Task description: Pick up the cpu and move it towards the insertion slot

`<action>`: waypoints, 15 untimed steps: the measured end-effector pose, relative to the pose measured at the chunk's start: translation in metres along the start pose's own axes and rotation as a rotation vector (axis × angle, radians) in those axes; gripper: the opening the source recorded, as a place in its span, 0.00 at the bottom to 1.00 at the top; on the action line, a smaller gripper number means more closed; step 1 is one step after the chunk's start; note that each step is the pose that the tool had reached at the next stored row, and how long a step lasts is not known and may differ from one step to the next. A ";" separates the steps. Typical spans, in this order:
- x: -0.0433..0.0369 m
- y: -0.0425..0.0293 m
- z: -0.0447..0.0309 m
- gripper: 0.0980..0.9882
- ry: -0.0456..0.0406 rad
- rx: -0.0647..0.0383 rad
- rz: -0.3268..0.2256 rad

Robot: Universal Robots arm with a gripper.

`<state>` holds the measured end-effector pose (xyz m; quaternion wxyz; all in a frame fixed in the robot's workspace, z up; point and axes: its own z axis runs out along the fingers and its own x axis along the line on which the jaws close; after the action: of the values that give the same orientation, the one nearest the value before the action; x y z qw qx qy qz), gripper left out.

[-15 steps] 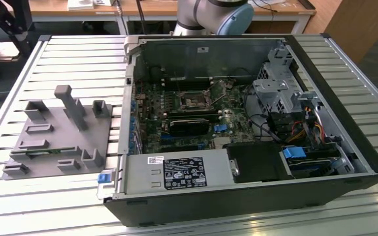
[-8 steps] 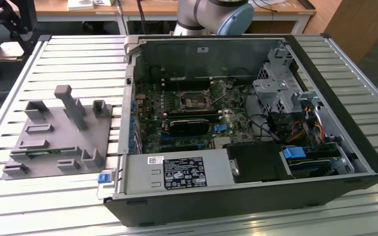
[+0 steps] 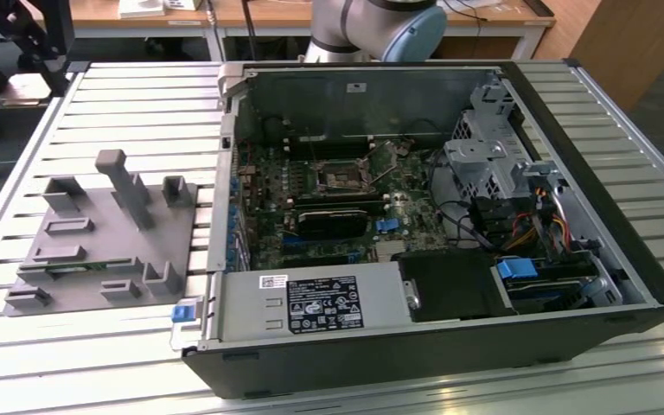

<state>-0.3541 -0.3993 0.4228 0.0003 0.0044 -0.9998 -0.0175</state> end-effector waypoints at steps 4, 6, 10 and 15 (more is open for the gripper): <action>-0.0032 0.0000 0.0000 0.50 0.0000 0.000 0.000; -0.0049 0.0001 0.0000 0.50 -0.0001 0.000 0.000; -0.0080 0.0001 0.0000 0.50 0.0000 0.000 0.000; -0.0119 0.0002 0.0000 0.50 0.0000 0.000 0.000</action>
<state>-0.3422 -0.3990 0.4228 0.0003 0.0044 -0.9998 -0.0175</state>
